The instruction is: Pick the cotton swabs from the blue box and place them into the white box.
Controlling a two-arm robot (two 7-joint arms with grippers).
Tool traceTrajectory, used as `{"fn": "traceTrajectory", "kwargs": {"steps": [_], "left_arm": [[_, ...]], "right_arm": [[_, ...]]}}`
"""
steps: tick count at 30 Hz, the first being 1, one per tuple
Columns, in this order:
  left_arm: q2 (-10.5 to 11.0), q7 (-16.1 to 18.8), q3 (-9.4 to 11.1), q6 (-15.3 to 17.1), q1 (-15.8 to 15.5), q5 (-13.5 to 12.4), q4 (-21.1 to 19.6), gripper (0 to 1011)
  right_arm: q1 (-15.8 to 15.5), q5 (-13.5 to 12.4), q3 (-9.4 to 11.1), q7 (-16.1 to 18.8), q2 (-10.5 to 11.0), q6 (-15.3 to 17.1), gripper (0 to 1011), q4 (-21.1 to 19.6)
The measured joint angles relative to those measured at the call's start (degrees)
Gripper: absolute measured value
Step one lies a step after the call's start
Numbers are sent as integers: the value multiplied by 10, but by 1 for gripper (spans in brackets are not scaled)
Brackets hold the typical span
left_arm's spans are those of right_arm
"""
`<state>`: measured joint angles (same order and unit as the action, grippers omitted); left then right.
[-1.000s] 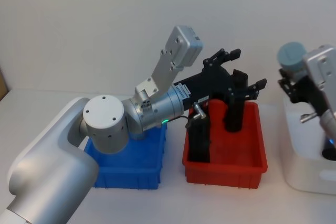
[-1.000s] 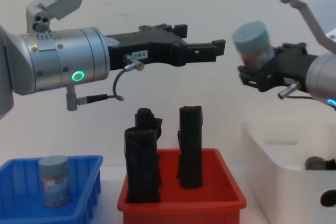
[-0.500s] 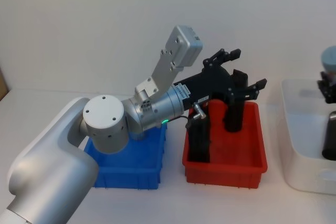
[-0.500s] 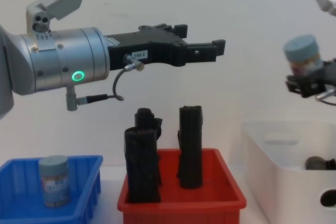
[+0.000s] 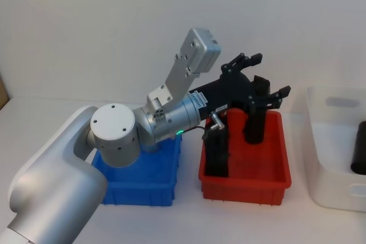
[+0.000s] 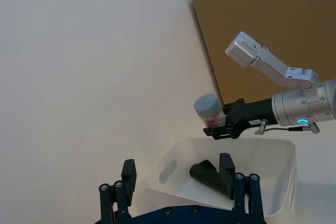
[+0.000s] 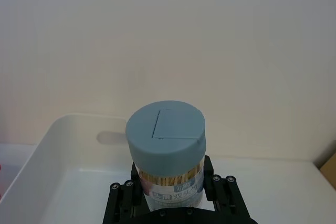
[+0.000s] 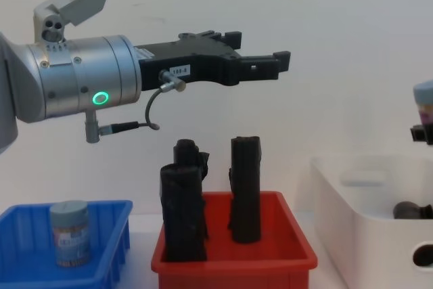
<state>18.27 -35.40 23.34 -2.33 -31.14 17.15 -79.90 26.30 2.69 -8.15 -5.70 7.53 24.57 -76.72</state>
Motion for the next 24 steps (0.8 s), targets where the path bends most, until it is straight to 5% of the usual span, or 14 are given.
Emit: {"fn": "traceTrajectory", "kwargs": {"steps": [10,24], "left_arm": [[0,0,0,0,0,0,0,1004],[0,0,0,0,0,0,0,1004]], "right_arm": [[11,-66,20,34,3,69,642,-5],[19,-104,28,83,3,113,672,-22]]}}
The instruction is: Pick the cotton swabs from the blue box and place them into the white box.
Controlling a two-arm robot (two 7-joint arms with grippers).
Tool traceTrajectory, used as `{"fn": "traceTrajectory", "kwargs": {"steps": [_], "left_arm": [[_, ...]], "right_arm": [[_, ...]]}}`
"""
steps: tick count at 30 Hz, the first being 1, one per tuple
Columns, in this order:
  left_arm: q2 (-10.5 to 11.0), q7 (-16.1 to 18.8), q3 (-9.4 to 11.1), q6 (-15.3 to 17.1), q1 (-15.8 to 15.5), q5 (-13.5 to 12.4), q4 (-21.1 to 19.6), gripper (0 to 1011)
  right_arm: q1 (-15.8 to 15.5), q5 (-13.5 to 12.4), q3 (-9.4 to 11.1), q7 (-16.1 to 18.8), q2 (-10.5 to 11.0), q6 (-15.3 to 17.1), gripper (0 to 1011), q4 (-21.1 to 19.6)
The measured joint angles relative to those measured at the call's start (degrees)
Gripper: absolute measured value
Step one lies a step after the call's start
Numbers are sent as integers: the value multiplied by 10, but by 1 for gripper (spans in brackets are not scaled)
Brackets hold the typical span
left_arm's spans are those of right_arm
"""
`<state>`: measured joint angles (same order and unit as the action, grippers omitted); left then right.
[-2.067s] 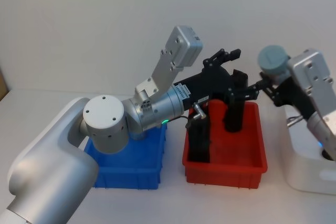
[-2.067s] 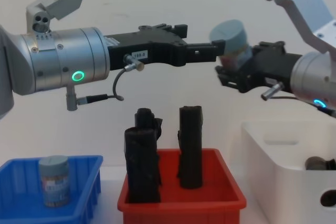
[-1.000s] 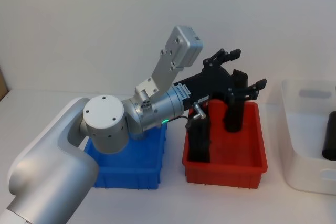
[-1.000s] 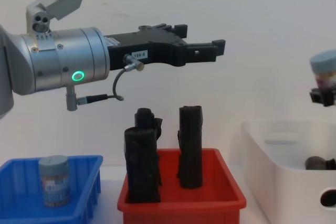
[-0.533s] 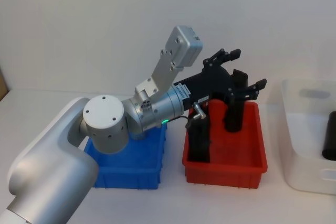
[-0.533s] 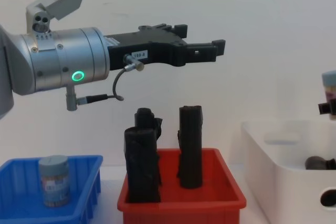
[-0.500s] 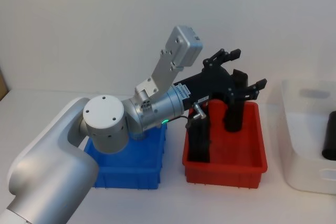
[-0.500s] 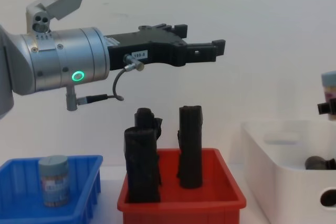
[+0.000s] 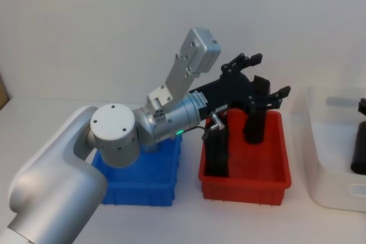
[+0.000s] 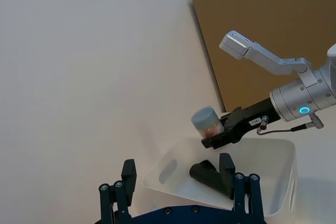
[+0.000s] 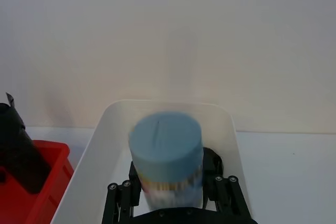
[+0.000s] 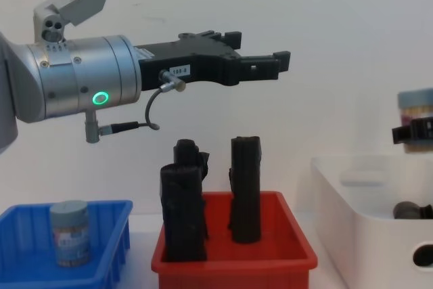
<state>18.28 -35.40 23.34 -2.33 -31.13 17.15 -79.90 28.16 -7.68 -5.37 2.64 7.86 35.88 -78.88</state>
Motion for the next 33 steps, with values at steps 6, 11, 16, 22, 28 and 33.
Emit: {"fn": "traceTrajectory", "kwargs": {"steps": [6,11,16,22,28,33], "left_arm": [[0,0,0,0,0,0,0,1004],[0,0,0,0,0,0,0,1004],[0,0,0,0,0,0,0,1004],[0,0,0,0,0,0,0,1004],[0,0,0,0,0,0,0,1004],[0,0,0,0,0,0,0,1004]], "right_arm": [[1,-8,1,10,0,8,845,-4],[2,-12,2,16,-1,13,969,-6],[3,-14,2,19,-1,16,1002,-7],[3,-16,2,22,-1,18,1002,-8],[3,-17,3,24,-1,19,1002,-9],[3,-18,3,24,-1,20,1002,-9]]}}
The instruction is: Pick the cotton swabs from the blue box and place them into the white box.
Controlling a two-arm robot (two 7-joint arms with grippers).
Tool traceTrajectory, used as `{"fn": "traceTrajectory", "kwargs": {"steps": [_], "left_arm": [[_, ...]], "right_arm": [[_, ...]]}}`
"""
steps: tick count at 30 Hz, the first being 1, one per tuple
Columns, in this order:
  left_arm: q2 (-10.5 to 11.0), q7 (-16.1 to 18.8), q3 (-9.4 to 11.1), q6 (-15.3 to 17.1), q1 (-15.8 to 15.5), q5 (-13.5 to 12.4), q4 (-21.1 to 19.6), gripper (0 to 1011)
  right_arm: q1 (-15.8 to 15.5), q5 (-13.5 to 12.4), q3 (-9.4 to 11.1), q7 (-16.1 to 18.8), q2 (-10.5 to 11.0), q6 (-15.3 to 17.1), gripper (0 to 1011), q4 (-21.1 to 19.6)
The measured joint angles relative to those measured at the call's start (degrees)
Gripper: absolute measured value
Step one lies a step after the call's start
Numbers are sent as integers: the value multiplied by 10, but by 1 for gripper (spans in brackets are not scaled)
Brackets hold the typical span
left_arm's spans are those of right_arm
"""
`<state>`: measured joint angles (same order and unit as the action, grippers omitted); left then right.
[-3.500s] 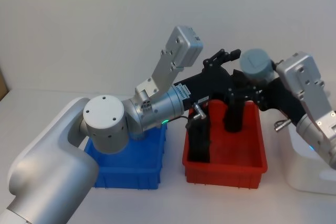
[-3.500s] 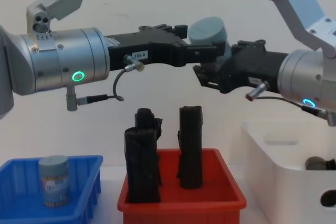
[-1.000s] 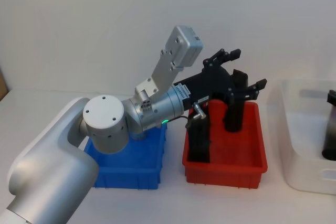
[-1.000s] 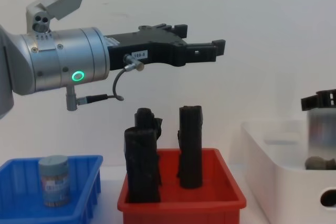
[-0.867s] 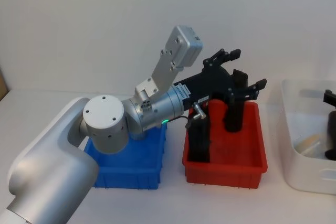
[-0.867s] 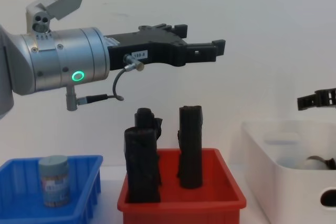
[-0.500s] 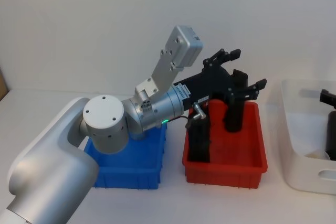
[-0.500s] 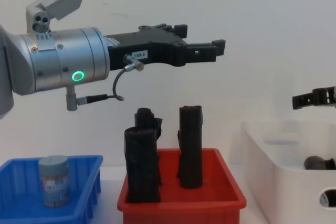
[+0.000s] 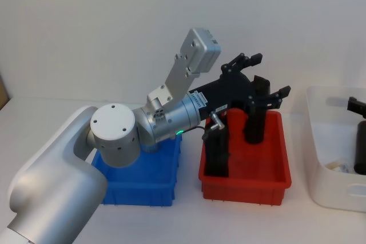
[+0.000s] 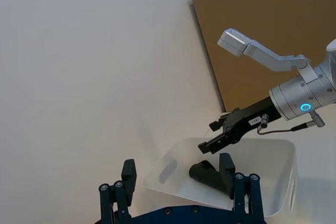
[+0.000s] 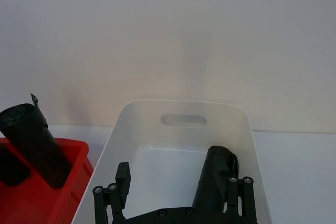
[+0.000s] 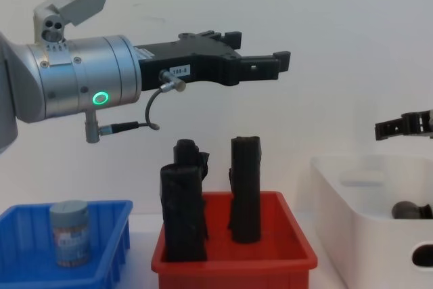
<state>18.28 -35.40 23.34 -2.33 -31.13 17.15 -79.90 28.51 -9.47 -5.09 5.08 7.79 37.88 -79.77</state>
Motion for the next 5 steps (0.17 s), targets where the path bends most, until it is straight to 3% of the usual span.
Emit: {"fn": "traceTrajectory", "kwargs": {"steps": [5], "left_arm": [[0,0,0,0,0,0,0,1004]], "right_arm": [[0,0,0,1,0,0,1002,0]]}}
